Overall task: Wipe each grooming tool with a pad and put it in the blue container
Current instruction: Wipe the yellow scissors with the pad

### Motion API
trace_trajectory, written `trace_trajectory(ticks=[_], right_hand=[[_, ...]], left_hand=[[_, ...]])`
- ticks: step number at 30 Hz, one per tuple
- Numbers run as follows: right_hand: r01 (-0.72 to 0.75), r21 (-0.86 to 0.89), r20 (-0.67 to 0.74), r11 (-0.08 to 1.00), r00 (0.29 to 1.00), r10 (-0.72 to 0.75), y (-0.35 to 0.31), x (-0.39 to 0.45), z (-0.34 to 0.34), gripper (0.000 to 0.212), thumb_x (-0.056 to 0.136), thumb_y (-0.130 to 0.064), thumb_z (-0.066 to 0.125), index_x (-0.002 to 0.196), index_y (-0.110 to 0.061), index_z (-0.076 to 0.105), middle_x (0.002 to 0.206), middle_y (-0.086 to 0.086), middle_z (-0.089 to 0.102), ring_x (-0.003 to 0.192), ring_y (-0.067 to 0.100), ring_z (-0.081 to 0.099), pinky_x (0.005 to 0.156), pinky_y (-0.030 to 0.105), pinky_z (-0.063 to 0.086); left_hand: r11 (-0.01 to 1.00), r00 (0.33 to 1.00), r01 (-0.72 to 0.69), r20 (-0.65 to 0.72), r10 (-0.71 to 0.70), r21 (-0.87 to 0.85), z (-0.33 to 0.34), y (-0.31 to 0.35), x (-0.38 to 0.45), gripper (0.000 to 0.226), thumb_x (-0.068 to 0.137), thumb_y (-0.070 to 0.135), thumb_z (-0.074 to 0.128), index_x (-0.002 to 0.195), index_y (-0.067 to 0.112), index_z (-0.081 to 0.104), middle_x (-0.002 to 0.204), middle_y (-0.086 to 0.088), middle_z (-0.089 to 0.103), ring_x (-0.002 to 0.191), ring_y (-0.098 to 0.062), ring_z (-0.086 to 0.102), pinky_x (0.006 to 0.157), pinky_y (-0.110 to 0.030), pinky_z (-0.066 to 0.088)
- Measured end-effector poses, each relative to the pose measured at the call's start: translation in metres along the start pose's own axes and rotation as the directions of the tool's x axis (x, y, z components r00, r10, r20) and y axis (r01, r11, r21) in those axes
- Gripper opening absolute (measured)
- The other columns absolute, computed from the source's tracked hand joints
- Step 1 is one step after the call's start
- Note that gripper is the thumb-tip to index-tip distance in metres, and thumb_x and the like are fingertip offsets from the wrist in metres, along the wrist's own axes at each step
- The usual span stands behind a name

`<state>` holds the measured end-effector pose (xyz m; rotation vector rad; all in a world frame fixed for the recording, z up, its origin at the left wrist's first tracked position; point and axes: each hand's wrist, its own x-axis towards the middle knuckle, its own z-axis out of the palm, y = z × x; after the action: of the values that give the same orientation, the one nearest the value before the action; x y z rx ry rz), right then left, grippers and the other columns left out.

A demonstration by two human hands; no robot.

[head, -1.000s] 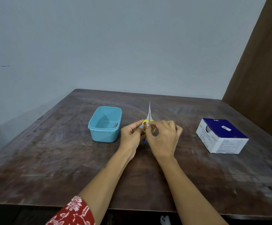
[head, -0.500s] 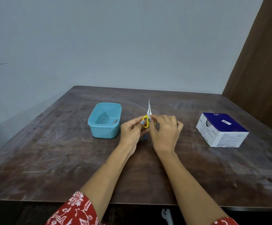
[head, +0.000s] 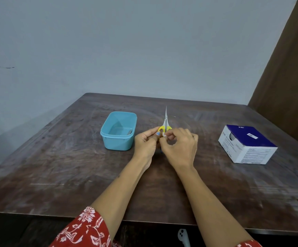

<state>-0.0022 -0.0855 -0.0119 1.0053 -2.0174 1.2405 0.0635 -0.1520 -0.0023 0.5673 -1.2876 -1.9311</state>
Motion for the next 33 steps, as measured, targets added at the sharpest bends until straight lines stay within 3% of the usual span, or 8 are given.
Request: trace_trajectory(ticks=[4,7,12,15,19,24,28,33], right_hand=[[0.015,-0.049,-0.049,0.999,0.999,-0.017,0.0044,0.0022,-0.0008,0.01,0.076,-0.023,0.065,0.082,-0.021,0.072,0.074,-0.005,0.066,0.069,0.017,0.058,0.072,0.027,0.029],[0.012,0.004,-0.02,1.0,1.0,-0.012,0.0021,0.0016,-0.0009,0.004,0.071,-0.023,0.066,0.073,-0.022,0.068,0.068,-0.008,0.063,0.066,0.013,0.057,0.073,0.028,0.032],[-0.009,-0.059,-0.044,0.998,0.999,0.007,0.0038,0.002,-0.0013,0.008,0.076,-0.021,0.066,0.081,-0.02,0.071,0.075,-0.005,0.066,0.07,0.017,0.058,0.072,0.03,0.033],[0.062,-0.044,-0.03,0.997,0.998,-0.063,0.0043,0.0015,-0.0018,0.011,0.078,-0.024,0.062,0.082,-0.021,0.071,0.075,-0.005,0.066,0.071,0.016,0.057,0.072,0.028,0.032],[0.038,-0.036,0.001,0.999,0.999,-0.038,-0.0008,-0.0016,-0.0005,0.003,0.07,-0.025,0.065,0.069,-0.022,0.067,0.066,-0.008,0.062,0.066,0.013,0.057,0.072,0.03,0.035],[0.03,-0.072,-0.064,0.997,0.997,-0.035,0.0054,0.0011,-0.0025,0.012,0.076,-0.018,0.066,0.086,-0.019,0.073,0.078,-0.002,0.066,0.073,0.02,0.057,0.07,0.028,0.031],[0.069,-0.018,0.008,0.997,0.998,-0.069,0.0018,-0.0015,0.0006,0.01,0.071,-0.022,0.067,0.08,-0.021,0.072,0.075,-0.004,0.065,0.073,0.018,0.056,0.071,0.032,0.038],[0.075,-0.068,-0.038,0.995,0.996,-0.078,0.0045,0.0012,-0.0005,0.012,0.076,-0.011,0.071,0.085,-0.017,0.073,0.082,-0.001,0.068,0.075,0.022,0.057,0.066,0.034,0.042]], left_hand=[[1.0,0.999,0.023,0.029,-0.022,-0.016,0.0011,-0.0011,-0.0006,0.025,0.09,-0.001,0.054,0.113,-0.003,0.062,0.099,-0.014,0.069,0.086,-0.019,0.067,0.071,-0.025,0.058],[1.0,1.0,0.02,0.016,-0.02,-0.017,0.0004,-0.0007,-0.0005,0.022,0.089,0.0,0.055,0.109,0.002,0.065,0.101,-0.016,0.069,0.09,-0.022,0.066,0.076,-0.029,0.056],[0.999,1.0,0.026,0.011,-0.025,-0.032,0.0008,-0.002,0.0001,0.023,0.089,0.0,0.054,0.11,0.0,0.064,0.1,-0.014,0.069,0.089,-0.021,0.067,0.069,-0.025,0.059],[0.999,1.0,0.03,-0.007,-0.03,-0.013,0.0002,-0.0024,0.0006,0.022,0.089,0.001,0.055,0.108,0.004,0.066,0.103,-0.016,0.069,0.092,-0.025,0.067,0.07,-0.029,0.059],[1.0,0.999,0.018,-0.031,-0.018,-0.004,0.0005,-0.0009,-0.0007,0.022,0.089,0.0,0.055,0.108,0.004,0.066,0.092,-0.011,0.071,0.077,-0.016,0.067,0.064,-0.025,0.056],[0.999,1.0,0.015,0.002,-0.015,-0.047,0.0009,-0.0015,-0.0017,0.022,0.09,-0.001,0.053,0.108,0.0,0.064,0.091,-0.01,0.07,0.078,-0.015,0.069,0.069,-0.025,0.059],[1.0,1.0,0.003,-0.024,-0.003,-0.023,-0.001,-0.0014,0.0004,0.024,0.089,-0.001,0.055,0.111,0.001,0.064,0.099,-0.014,0.07,0.08,-0.015,0.068,0.07,-0.026,0.057],[0.999,1.0,0.002,0.006,-0.002,-0.045,0.0003,-0.0009,-0.0013,0.023,0.09,-0.003,0.052,0.11,-0.002,0.063,0.093,-0.011,0.07,0.076,-0.012,0.069,0.069,-0.025,0.059]])
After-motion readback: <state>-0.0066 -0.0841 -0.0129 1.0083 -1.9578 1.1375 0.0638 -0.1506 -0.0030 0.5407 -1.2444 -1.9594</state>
